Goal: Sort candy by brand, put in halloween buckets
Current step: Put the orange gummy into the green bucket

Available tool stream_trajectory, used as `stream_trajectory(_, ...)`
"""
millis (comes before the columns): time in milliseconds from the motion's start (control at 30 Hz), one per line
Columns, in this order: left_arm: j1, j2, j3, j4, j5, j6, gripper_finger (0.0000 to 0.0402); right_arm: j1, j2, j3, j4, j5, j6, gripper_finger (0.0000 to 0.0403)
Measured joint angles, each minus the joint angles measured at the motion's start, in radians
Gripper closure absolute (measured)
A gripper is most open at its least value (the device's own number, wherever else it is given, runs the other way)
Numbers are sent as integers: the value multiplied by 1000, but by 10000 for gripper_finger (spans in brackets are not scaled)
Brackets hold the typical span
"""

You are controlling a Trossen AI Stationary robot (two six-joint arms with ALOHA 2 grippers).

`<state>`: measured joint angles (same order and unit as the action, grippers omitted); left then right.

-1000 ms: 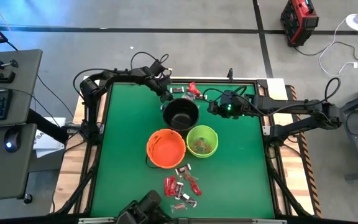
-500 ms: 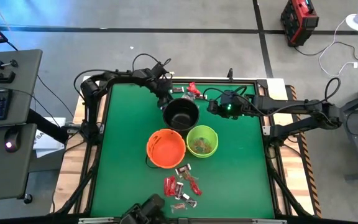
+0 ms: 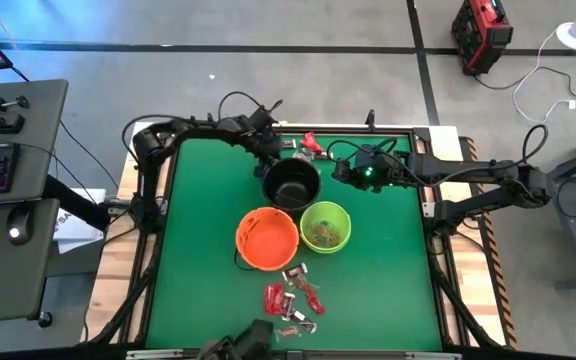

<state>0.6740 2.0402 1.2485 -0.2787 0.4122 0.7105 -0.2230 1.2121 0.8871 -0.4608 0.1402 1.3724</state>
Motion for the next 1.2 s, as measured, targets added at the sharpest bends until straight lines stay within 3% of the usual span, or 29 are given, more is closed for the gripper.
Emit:
stream_trajectory(133, -20, 0, -16, 55, -82, 12, 315, 0, 0, 0, 3, 0, 0, 183)
stream_trajectory(267, -25, 0, -25, 83, -107, -29, 388, 0, 0, 0, 3, 0, -8, 183)
stream_trajectory(400, 9, -41, -25, 11, -102, -75, 399, 0, 0, 0, 3, 1, -11, 183)
stream_trajectory(700, 133, -274, -25, -145, -69, -85, 401, 0, 0, 0, 5, 5, -71, 183)
stream_trajectory(933, 175, -461, -25, -224, 61, -213, 401, 0, -30, 14, 6, 8, -279, 183)
stream_trajectory(1067, 101, -555, -25, -223, 138, -327, 401, 0, -95, 32, -32, 24, -427, 183)
stream_trajectory(1200, -67, -616, -23, -203, 74, -443, 401, 6, -186, 35, -110, 43, -514, 183)
